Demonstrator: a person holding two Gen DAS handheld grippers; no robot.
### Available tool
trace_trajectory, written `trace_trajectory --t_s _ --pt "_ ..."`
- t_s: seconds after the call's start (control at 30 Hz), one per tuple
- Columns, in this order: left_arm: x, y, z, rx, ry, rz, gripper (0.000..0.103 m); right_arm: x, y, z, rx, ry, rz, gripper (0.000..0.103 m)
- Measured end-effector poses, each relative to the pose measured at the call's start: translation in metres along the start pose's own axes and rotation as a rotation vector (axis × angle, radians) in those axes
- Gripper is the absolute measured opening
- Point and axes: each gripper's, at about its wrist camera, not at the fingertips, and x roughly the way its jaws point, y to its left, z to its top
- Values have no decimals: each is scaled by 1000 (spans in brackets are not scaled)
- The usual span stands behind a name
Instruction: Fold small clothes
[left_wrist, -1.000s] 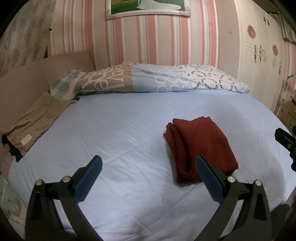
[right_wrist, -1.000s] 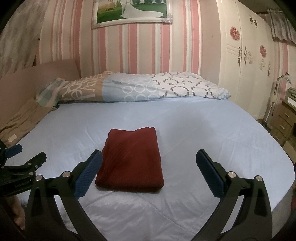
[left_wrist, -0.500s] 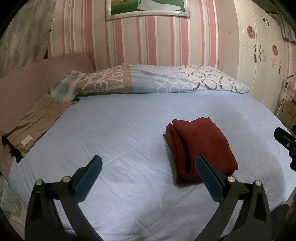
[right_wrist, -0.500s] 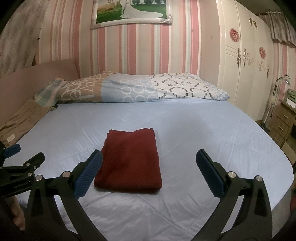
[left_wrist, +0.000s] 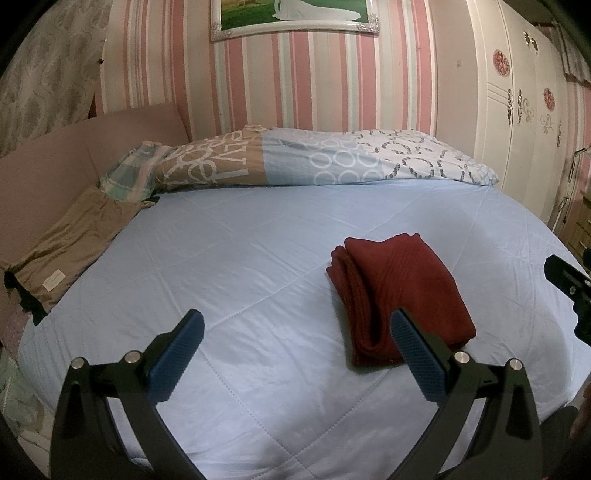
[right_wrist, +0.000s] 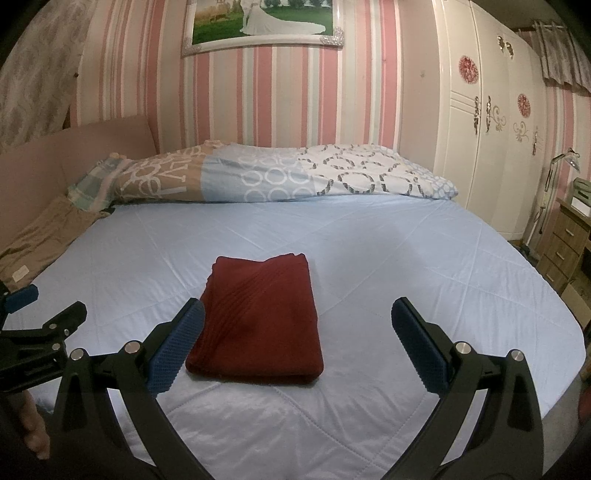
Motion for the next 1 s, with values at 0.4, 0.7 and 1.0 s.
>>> trace_trajectory --t_s 0.4,0.7,1.0 --pt "0 0 -1 2 4 1 101 0 0 -2 0 3 -4 100" --pt "2 3 -10 -7 16 2 101 3 -1 -6 -5 12 -6 100" --pt "2 3 -13 7 14 6 101 7 -2 -7 -6 15 -7 100"
